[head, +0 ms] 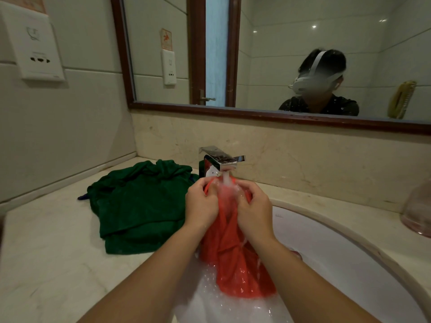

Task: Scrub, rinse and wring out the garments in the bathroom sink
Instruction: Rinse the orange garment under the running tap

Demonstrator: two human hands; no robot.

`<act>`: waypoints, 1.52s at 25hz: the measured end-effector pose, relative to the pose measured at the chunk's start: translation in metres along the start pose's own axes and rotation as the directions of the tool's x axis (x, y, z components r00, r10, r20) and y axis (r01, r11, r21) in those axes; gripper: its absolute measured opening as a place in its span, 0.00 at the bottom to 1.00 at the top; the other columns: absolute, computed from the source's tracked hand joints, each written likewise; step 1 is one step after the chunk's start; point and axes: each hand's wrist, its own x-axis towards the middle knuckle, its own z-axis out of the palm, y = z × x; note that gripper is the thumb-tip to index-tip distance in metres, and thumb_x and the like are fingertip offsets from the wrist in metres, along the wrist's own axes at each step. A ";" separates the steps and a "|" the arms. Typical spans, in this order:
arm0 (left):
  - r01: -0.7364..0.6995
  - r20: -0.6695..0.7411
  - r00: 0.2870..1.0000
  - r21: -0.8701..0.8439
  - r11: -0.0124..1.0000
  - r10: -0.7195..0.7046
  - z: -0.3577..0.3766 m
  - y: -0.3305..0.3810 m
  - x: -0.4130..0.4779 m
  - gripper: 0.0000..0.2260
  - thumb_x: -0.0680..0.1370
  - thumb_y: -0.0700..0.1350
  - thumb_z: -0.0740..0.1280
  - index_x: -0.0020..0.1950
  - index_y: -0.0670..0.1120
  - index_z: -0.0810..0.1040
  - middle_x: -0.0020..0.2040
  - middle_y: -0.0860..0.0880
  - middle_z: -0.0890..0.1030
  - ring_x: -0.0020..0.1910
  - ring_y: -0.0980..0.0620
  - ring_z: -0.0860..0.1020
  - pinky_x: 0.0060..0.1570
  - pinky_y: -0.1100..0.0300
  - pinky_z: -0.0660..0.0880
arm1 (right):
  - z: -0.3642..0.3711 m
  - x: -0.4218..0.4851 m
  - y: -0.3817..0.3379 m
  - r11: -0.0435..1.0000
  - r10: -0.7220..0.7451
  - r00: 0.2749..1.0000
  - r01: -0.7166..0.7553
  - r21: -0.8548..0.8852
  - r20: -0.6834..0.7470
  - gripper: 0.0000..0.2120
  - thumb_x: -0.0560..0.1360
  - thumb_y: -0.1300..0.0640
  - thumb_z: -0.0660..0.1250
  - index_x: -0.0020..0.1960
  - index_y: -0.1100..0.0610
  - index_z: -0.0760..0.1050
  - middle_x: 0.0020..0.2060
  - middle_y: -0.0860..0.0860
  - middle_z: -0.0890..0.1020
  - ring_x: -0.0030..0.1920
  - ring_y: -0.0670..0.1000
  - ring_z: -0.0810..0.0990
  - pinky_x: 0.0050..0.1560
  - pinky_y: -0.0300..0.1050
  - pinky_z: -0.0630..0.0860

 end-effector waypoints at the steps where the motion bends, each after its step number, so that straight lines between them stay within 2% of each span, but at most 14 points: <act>1: 0.001 0.011 1.000 0.009 1.000 -0.001 0.000 -0.001 0.000 0.06 0.82 0.43 0.66 0.53 0.49 0.83 0.45 0.56 0.83 0.44 0.60 0.81 0.43 0.67 0.75 | -0.001 0.000 0.000 1.000 0.000 1.000 0.000 0.000 0.001 0.09 0.80 0.61 0.67 0.54 0.51 0.84 0.46 0.41 0.85 0.48 0.39 0.81 0.51 0.39 0.77; 4: -0.035 -0.009 0.999 -0.006 0.999 0.034 0.000 0.001 -0.002 0.06 0.82 0.42 0.66 0.52 0.49 0.83 0.43 0.59 0.82 0.43 0.66 0.79 0.41 0.73 0.73 | 0.000 0.000 0.001 1.000 -0.006 1.000 0.006 0.000 0.002 0.10 0.80 0.62 0.66 0.54 0.51 0.84 0.47 0.41 0.85 0.49 0.39 0.81 0.51 0.38 0.77; 6: -0.073 -0.058 0.996 -0.004 0.997 0.073 -0.001 0.003 -0.001 0.06 0.82 0.42 0.66 0.54 0.47 0.83 0.44 0.60 0.81 0.45 0.68 0.78 0.43 0.76 0.72 | 0.003 0.000 0.001 1.000 -0.003 1.000 0.002 0.021 0.018 0.08 0.81 0.60 0.67 0.53 0.50 0.83 0.46 0.42 0.85 0.48 0.40 0.82 0.49 0.40 0.77; 9: -0.106 -0.132 0.986 0.011 0.994 0.107 -0.003 0.004 0.000 0.07 0.82 0.42 0.66 0.56 0.46 0.84 0.45 0.58 0.81 0.46 0.67 0.78 0.45 0.78 0.70 | 0.007 0.001 -0.002 0.998 0.005 0.998 -0.008 0.060 0.065 0.07 0.81 0.58 0.68 0.54 0.50 0.84 0.47 0.42 0.86 0.49 0.41 0.83 0.50 0.39 0.78; 12: -0.069 -0.106 0.992 -0.005 0.998 0.068 -0.004 0.001 0.002 0.08 0.82 0.43 0.66 0.57 0.46 0.84 0.47 0.56 0.83 0.48 0.60 0.81 0.46 0.73 0.73 | 0.007 0.000 -0.001 0.999 0.002 0.998 -0.004 0.044 0.058 0.08 0.80 0.60 0.68 0.55 0.51 0.84 0.48 0.42 0.85 0.49 0.39 0.82 0.50 0.35 0.76; 16: -0.077 -0.014 0.997 -0.014 0.997 0.077 0.000 0.001 0.000 0.06 0.82 0.42 0.66 0.55 0.46 0.83 0.44 0.61 0.81 0.43 0.71 0.78 0.43 0.75 0.72 | 0.000 0.003 0.002 0.999 0.032 0.999 -0.032 0.038 -0.004 0.09 0.79 0.62 0.67 0.53 0.52 0.84 0.45 0.42 0.85 0.47 0.39 0.82 0.47 0.35 0.76; 18: -0.084 -0.015 0.996 -0.013 0.996 0.084 0.000 0.002 -0.001 0.07 0.82 0.42 0.66 0.55 0.46 0.84 0.44 0.61 0.81 0.42 0.71 0.78 0.43 0.74 0.72 | -0.002 0.003 0.000 0.998 0.035 0.999 -0.035 0.060 -0.006 0.11 0.79 0.64 0.67 0.52 0.50 0.83 0.45 0.41 0.85 0.47 0.38 0.82 0.47 0.34 0.76; 22: -0.084 -0.068 0.994 0.001 0.996 0.084 0.000 0.002 -0.001 0.07 0.82 0.44 0.66 0.56 0.46 0.84 0.45 0.59 0.81 0.46 0.64 0.79 0.47 0.69 0.74 | 0.002 0.001 -0.001 0.999 0.011 1.000 -0.012 0.036 0.029 0.10 0.79 0.62 0.68 0.53 0.50 0.84 0.46 0.41 0.85 0.48 0.38 0.81 0.48 0.34 0.76; 27: -0.075 -0.077 0.994 -0.017 0.997 0.074 -0.002 0.005 -0.001 0.06 0.82 0.41 0.67 0.54 0.48 0.83 0.43 0.62 0.80 0.43 0.72 0.77 0.44 0.75 0.72 | 0.004 0.000 -0.001 1.000 -0.016 0.998 0.015 0.021 0.055 0.06 0.80 0.58 0.69 0.53 0.50 0.83 0.44 0.41 0.85 0.47 0.38 0.81 0.45 0.31 0.73; 33: -0.077 -0.062 0.995 0.001 0.997 0.077 -0.002 0.006 -0.002 0.08 0.82 0.42 0.66 0.57 0.46 0.83 0.45 0.61 0.80 0.45 0.69 0.77 0.43 0.77 0.71 | 0.002 0.001 -0.001 1.000 -0.001 0.999 0.000 0.021 0.032 0.07 0.80 0.59 0.69 0.54 0.51 0.83 0.45 0.41 0.85 0.47 0.38 0.81 0.46 0.30 0.74; 38: -0.079 -0.049 0.996 0.018 0.997 0.080 -0.002 0.006 -0.001 0.09 0.83 0.43 0.65 0.60 0.44 0.83 0.50 0.52 0.83 0.51 0.57 0.80 0.46 0.75 0.72 | 0.001 0.003 0.000 1.000 0.000 0.999 0.000 0.011 0.038 0.07 0.80 0.58 0.68 0.55 0.51 0.83 0.45 0.42 0.85 0.46 0.40 0.82 0.45 0.34 0.75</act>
